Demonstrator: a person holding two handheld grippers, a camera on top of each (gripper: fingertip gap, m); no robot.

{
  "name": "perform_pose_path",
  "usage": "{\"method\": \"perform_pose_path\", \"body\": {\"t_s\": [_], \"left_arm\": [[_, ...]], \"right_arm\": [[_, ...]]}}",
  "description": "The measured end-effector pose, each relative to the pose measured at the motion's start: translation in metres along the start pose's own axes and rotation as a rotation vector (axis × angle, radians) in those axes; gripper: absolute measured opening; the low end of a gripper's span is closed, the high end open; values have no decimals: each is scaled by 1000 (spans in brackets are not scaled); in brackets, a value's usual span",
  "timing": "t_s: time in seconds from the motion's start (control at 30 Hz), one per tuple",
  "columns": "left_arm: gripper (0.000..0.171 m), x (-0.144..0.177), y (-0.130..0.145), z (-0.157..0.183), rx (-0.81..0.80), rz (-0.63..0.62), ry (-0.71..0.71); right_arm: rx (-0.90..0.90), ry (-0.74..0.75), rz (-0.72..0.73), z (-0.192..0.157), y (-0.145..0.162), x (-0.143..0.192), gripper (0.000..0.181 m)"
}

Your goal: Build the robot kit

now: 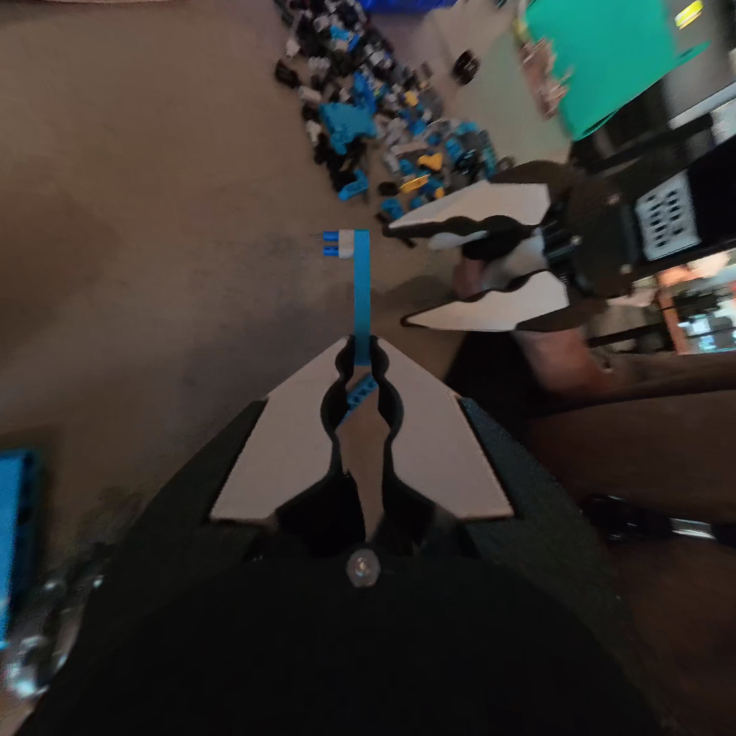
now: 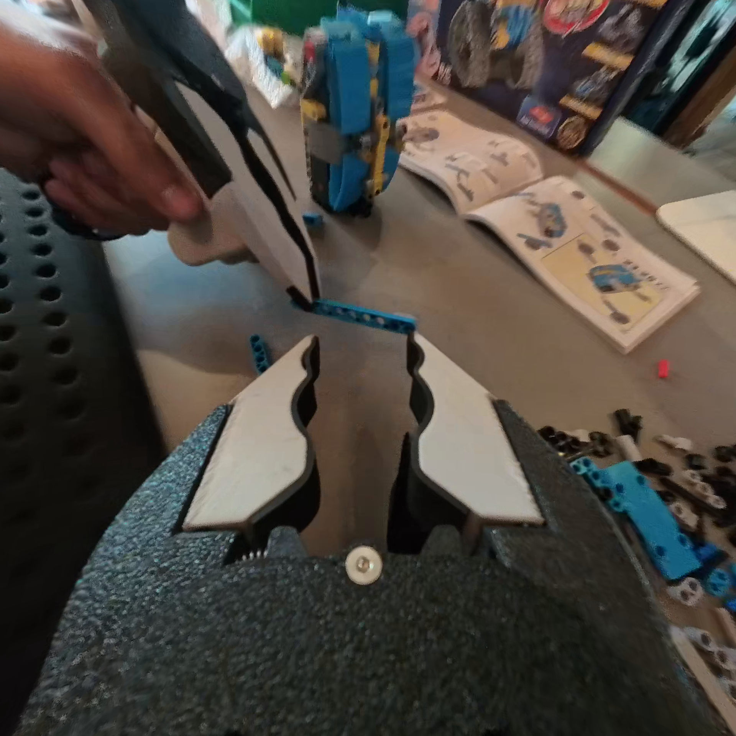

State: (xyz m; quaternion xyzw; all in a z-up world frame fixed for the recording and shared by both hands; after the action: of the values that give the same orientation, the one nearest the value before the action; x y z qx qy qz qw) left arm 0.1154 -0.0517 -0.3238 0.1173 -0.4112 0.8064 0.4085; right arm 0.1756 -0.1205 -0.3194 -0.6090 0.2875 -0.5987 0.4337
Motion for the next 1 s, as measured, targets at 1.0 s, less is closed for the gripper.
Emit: {"method": "perform_pose_path", "body": {"t_s": [1.0], "left_arm": [[7,11,2,17,163,105,208]], "right_arm": [[140,-26,95,-20,-15,9,34]]}}
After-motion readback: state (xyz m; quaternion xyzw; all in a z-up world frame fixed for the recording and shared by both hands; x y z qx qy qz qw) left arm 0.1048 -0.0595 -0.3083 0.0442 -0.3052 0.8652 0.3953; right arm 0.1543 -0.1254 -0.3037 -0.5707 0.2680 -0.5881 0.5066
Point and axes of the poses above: each gripper's, where its closed fingertips meet, x back along the fingers, y out of its underside, z = x × y across the jaws, the point moved 4 cm from there along x, back along the fingers, and after that the axes turned 2 degrees about -z, right-handed, at the moved point
